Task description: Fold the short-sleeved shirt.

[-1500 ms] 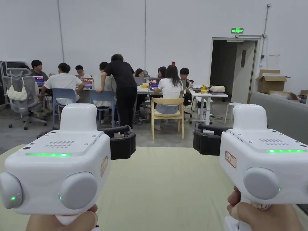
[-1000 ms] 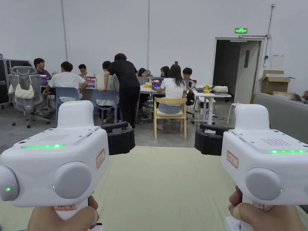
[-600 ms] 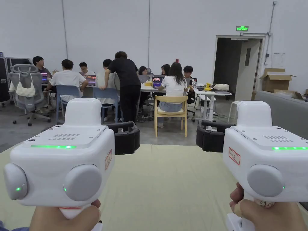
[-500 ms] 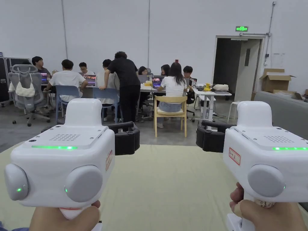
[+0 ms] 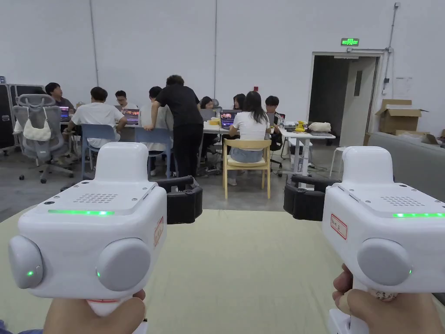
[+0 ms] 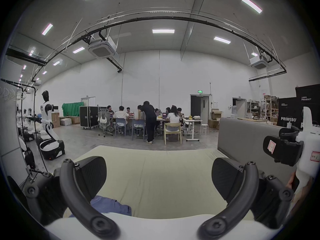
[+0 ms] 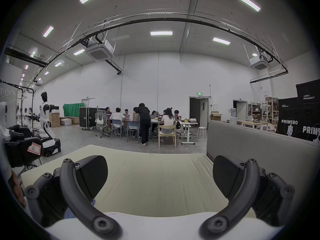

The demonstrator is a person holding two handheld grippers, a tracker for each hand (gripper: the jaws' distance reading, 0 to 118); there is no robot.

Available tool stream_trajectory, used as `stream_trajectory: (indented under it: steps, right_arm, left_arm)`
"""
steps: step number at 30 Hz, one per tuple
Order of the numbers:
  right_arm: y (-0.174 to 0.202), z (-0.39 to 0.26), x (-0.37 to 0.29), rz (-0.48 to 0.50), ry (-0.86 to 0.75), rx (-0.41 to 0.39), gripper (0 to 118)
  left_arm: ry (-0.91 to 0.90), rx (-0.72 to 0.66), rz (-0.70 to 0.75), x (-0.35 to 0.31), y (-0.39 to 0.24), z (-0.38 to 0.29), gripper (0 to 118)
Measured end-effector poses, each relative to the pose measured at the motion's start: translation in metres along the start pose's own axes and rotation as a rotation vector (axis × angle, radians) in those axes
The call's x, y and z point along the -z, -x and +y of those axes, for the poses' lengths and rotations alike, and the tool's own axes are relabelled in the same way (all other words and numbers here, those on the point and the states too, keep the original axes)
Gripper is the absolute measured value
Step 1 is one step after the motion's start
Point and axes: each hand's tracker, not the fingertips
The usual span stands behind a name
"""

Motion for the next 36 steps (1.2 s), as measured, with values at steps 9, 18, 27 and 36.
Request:
stream_trajectory:
  steps: [9,18,27,36]
  right_arm:
    - [0.0,-0.0004,-0.0011,-0.003,0.004,0.0,118]
    - [-0.0007,0.0017,-0.0028,0.0,0.0,0.004,118]
    - [-0.0003,0.002,-0.0023,0.005,-0.001,0.002,118]
    - [-0.0014,0.0016,-0.0019,0.007,0.004,0.005,118]
  left_arm:
    - [0.0,0.016,0.002,-0.0012,-0.0021,-0.0012,118]
    - [-0.003,0.015,0.011,-0.0005,-0.0012,0.0002,118]
    - [-0.002,0.016,0.011,-0.0003,-0.0019,0.0,118]
    - [0.007,0.011,0.009,0.0011,-0.0033,-0.0002,118]
